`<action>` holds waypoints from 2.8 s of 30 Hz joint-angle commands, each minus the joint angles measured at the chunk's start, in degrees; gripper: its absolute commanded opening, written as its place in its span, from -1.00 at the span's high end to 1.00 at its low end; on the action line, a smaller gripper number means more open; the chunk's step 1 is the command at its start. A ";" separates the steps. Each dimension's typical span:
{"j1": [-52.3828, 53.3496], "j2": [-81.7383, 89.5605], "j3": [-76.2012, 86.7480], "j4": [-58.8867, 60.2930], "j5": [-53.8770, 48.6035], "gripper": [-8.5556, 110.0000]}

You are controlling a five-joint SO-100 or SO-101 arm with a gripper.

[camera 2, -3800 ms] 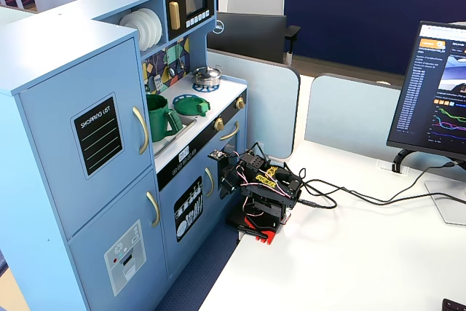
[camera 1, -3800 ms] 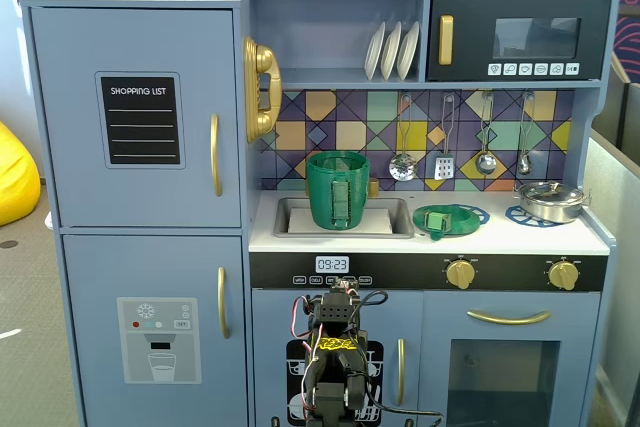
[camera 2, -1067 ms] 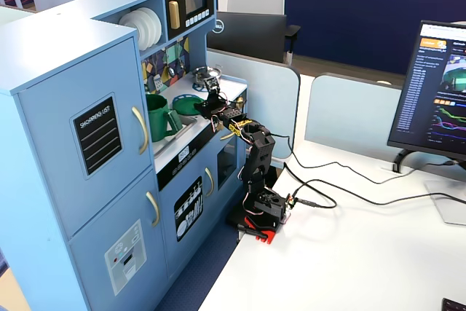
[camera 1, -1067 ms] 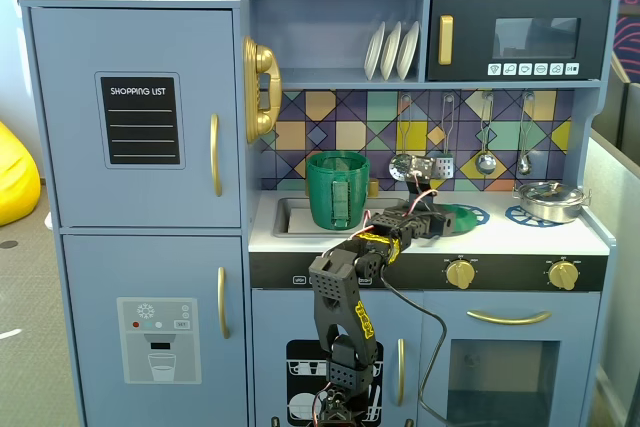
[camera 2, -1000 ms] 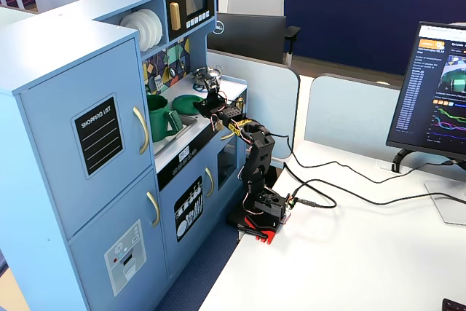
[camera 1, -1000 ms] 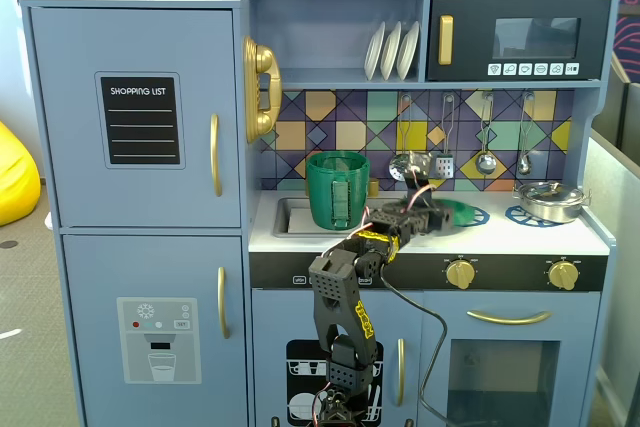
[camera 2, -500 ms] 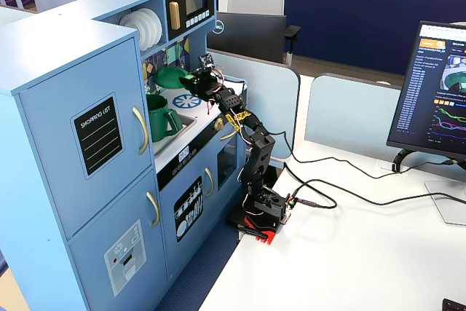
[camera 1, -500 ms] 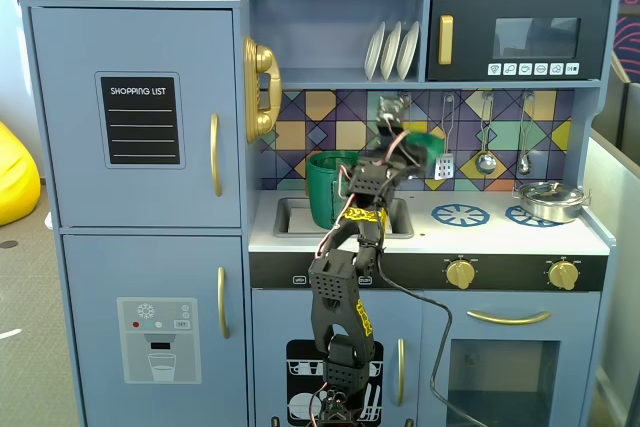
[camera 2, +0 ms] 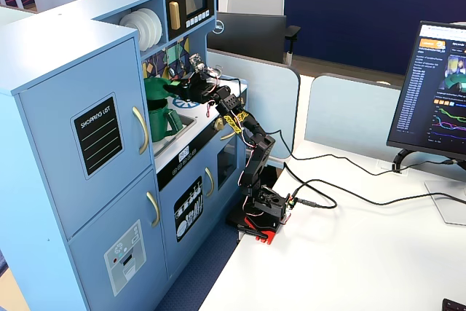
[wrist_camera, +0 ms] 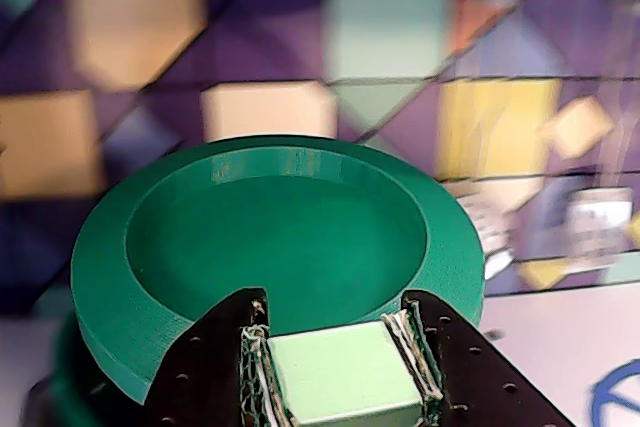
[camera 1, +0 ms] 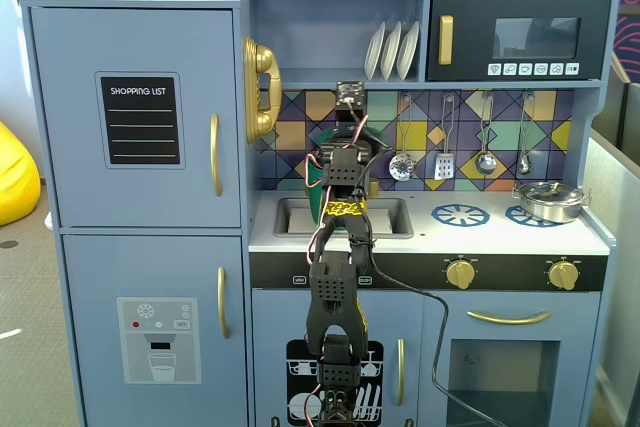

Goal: Pick up the lid from the counter and put it on the green recipient

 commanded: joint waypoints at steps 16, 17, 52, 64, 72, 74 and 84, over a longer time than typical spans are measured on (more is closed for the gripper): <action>-2.99 0.53 -0.53 -1.49 -3.78 0.86; -2.72 0.53 -0.09 -1.49 -3.60 0.86; 0.44 5.98 0.09 -1.49 1.76 0.03; -2.72 42.98 39.99 15.21 0.97 0.12; -4.83 60.64 82.44 12.83 -10.63 0.72; -4.92 62.31 90.00 9.84 -8.17 0.83; -5.27 73.92 106.00 28.13 6.50 0.82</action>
